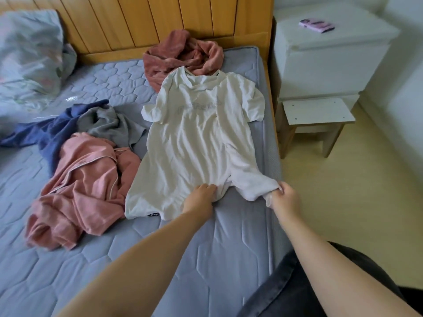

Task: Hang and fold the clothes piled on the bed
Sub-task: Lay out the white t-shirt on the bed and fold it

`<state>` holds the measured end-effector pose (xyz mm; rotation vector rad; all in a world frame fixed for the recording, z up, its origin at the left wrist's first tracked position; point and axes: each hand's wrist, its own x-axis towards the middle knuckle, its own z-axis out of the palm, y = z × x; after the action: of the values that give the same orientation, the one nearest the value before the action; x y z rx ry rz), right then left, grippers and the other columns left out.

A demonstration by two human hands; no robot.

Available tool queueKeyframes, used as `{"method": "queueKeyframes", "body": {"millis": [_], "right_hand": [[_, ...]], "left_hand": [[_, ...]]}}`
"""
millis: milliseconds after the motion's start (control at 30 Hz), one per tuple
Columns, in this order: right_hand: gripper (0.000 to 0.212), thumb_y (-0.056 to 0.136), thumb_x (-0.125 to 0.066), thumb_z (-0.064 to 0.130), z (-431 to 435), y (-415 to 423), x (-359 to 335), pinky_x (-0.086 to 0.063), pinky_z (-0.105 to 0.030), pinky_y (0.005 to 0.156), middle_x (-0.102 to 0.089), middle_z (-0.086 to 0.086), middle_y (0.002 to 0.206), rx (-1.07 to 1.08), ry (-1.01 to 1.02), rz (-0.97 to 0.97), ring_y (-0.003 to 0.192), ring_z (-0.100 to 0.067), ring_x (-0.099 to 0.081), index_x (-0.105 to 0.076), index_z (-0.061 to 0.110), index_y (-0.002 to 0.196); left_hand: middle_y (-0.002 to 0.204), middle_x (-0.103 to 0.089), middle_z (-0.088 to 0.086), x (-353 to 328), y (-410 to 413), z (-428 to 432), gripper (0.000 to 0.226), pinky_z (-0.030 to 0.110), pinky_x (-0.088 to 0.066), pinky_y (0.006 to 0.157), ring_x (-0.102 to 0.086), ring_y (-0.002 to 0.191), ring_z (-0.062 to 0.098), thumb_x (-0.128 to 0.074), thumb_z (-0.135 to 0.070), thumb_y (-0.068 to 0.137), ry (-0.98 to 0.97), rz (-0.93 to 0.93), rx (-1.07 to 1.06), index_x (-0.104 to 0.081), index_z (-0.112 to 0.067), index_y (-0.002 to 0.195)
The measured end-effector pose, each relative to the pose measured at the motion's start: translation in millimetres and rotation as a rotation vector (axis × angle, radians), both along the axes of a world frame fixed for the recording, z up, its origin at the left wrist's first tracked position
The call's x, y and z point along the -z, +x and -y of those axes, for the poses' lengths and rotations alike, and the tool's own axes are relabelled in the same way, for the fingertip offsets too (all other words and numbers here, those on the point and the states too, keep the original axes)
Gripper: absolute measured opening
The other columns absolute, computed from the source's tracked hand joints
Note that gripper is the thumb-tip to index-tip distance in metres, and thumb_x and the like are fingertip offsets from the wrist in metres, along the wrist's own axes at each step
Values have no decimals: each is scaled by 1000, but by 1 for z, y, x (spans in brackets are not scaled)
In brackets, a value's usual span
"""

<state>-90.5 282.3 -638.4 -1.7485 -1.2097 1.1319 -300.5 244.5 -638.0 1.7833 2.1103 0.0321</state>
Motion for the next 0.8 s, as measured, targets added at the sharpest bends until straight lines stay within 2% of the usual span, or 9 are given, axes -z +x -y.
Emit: {"method": "queueKeyframes", "body": {"millis": [167, 267, 367, 433, 533, 600, 667, 733, 800], "right_hand": [[24, 94, -40, 5, -12, 33, 3, -34, -35, 66, -59, -30, 95, 280, -47, 83, 87, -40, -55, -56, -12, 91], [12, 88, -50, 0, 0, 27, -5, -37, -34, 67, -58, -20, 96, 138, 77, 386, 88, -36, -54, -56, -1, 99], [62, 64, -69, -8, -1, 20, 16, -46, -45, 83, -57, -19, 115, -158, 359, 770, 100, -40, -55, -56, 7, 123], [62, 52, -73, -11, -5, 15, 32, -48, -48, 82, -59, -20, 114, -265, 488, 859, 95, -41, -57, -68, 9, 111], [30, 51, -64, -6, -5, 11, 31, -50, -48, 75, -63, -15, 93, -296, 598, 838, 85, -34, -55, -73, 6, 77], [25, 54, -64, -9, -5, 10, 24, -50, -53, 78, -62, -12, 82, -285, 671, 744, 79, -35, -58, -69, 2, 75], [21, 64, -56, -7, -5, 7, 11, -46, -59, 90, -60, -10, 76, -201, 775, 637, 77, -30, -56, -64, 1, 82], [29, 72, -37, 2, -3, 0, -1, -41, -51, 97, -56, -8, 75, -139, 922, 585, 77, -22, -46, -61, 2, 88], [27, 68, -37, -2, 1, -6, -4, -40, -40, 82, -52, -7, 70, -224, 1012, 598, 71, -22, -41, -59, 2, 82]], "left_hand": [[66, -57, 6, -26, -10, -10, 45, 32, -50, 62, -56, 62, 22, -32, 8, 78, 47, 546, -456, -66, -21, 71], [84, -60, -1, -25, -14, 4, 29, 30, -46, 69, -57, 82, 23, -42, -9, 87, 116, 167, -196, -66, -22, 95], [120, -51, -1, -3, 0, 21, 44, 36, -43, 90, -48, 113, 22, -55, -36, 86, 66, -105, 201, -47, -24, 128], [125, -45, -1, 7, 10, 16, 53, 37, -42, 91, -44, 116, 23, -56, -35, 85, 39, -194, 192, -38, -24, 133], [114, -52, 3, 8, 15, 1, 34, 36, -44, 78, -51, 108, 26, -49, -13, 89, 100, -269, 131, -45, -17, 122], [105, -57, 7, 1, 11, -8, 18, 36, -43, 74, -56, 100, 29, -46, -6, 88, 79, -257, 115, -54, -12, 103], [94, -63, 14, -20, 0, -17, 8, 34, -41, 71, -58, 91, 34, -50, -10, 85, 106, -41, 22, -58, -10, 84], [77, -61, 15, -46, -15, -21, 10, 32, -38, 65, -56, 77, 33, -51, -15, 74, 183, 230, -27, -59, -8, 72], [85, -64, 14, -65, -31, -15, 22, 29, -40, 70, -57, 84, 30, -50, -16, 71, 100, 224, 90, -69, -15, 83]]}}
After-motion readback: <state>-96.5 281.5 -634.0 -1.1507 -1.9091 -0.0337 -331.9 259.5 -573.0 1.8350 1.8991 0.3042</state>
